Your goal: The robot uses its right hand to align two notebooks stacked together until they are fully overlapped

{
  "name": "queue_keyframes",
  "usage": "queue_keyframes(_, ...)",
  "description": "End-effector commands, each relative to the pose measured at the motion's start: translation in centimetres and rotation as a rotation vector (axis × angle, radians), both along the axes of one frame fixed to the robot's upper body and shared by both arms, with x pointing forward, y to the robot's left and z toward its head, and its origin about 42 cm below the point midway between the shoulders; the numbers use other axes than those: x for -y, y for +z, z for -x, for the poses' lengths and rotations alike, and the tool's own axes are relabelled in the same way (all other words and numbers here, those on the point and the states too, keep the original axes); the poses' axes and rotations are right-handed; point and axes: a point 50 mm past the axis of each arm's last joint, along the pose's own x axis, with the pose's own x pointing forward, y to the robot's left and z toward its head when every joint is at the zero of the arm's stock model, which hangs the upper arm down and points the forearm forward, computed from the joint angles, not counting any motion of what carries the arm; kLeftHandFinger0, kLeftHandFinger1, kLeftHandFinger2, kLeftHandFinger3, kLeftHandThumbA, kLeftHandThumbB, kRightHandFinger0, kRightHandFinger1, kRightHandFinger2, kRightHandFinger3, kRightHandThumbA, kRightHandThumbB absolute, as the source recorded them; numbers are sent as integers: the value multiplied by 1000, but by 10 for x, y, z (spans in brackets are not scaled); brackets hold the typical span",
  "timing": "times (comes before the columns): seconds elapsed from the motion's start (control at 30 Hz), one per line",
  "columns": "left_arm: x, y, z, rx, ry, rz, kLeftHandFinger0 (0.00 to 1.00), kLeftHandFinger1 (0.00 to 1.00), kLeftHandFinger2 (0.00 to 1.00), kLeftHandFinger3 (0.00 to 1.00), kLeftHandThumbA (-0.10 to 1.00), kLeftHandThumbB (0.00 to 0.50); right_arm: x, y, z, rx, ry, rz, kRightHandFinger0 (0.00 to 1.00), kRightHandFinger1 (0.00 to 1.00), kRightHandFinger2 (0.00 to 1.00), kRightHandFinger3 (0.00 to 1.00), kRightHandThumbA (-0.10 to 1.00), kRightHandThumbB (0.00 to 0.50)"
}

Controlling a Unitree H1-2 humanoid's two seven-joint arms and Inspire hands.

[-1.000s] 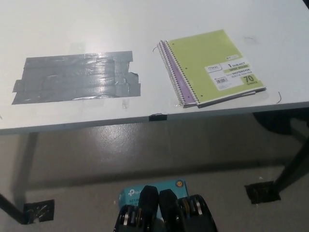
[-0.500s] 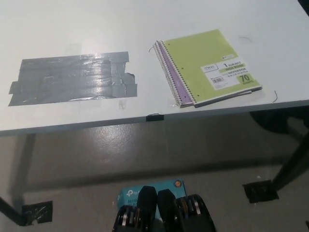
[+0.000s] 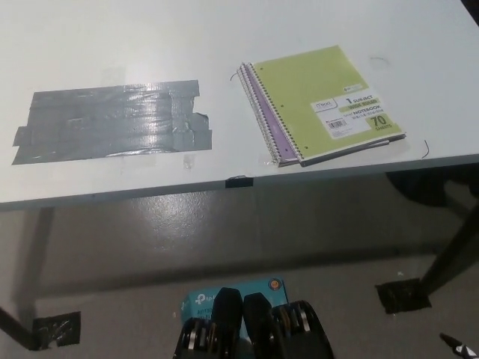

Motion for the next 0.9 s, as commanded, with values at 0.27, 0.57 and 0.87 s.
queue_keyframes(0.27, -2, 11, 15, 197, 528, 378, 931, 974, 1000, 1000, 1000, 500, 7, 18, 1, 5, -275, -492, 1000, 1000, 1000, 1000, 1000, 312)
queue_keyframes(0.57, -4, 12, 14, 229, 551, 441, 922, 992, 1000, 1000, 1000, 500, 5, 19, -4, 84, -350, -546, 1000, 1000, 1000, 1000, 1000, 361)
queue_keyframes(0.87, -5, 11, 12, 215, 521, 412, 874, 946, 1000, 1000, 1000, 500, 7, 20, -6, 102, -451, -650, 1000, 1000, 1000, 1000, 1000, 391)
